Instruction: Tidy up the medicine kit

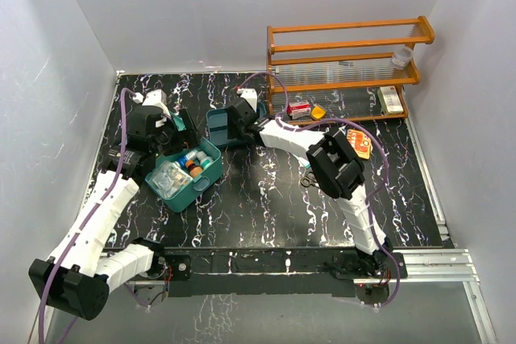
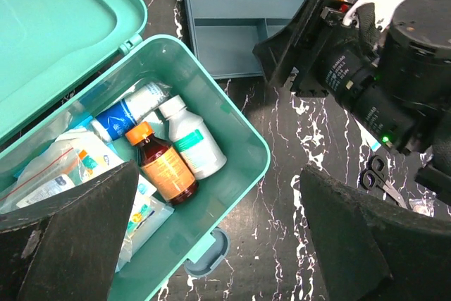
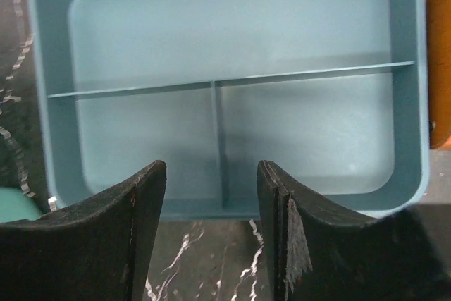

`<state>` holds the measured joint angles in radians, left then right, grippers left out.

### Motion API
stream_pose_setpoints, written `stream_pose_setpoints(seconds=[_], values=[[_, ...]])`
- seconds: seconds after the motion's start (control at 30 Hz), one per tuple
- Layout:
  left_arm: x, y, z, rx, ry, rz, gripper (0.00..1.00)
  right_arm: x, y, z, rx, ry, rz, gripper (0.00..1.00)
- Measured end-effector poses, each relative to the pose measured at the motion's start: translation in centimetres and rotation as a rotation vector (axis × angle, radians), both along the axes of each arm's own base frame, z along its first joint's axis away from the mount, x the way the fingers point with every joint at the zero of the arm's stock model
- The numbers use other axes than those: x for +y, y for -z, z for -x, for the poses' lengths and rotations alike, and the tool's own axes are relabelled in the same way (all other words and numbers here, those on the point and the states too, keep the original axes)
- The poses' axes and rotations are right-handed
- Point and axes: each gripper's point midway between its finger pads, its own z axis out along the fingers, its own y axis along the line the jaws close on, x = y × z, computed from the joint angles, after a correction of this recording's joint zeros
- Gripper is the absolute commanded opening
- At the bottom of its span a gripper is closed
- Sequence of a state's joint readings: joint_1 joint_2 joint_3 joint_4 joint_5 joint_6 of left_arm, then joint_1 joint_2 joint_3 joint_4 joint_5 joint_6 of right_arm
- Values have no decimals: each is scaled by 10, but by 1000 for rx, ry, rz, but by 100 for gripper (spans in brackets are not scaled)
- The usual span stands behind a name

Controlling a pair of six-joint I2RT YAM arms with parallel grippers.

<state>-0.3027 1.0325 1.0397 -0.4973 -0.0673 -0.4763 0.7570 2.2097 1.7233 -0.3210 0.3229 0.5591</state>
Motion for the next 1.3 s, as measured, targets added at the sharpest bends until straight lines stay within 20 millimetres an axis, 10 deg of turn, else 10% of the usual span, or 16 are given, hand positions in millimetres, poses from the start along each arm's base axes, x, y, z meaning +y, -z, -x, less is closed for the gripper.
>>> stream_pose_setpoints(seconds=[0.57, 1.3], values=[[3, 1, -1, 16, -25, -8, 96, -18, 36, 10, 47, -144, 202, 44], [2, -8, -16, -30, 6, -50, 97, -104, 43, 158, 325, -469, 335, 40]])
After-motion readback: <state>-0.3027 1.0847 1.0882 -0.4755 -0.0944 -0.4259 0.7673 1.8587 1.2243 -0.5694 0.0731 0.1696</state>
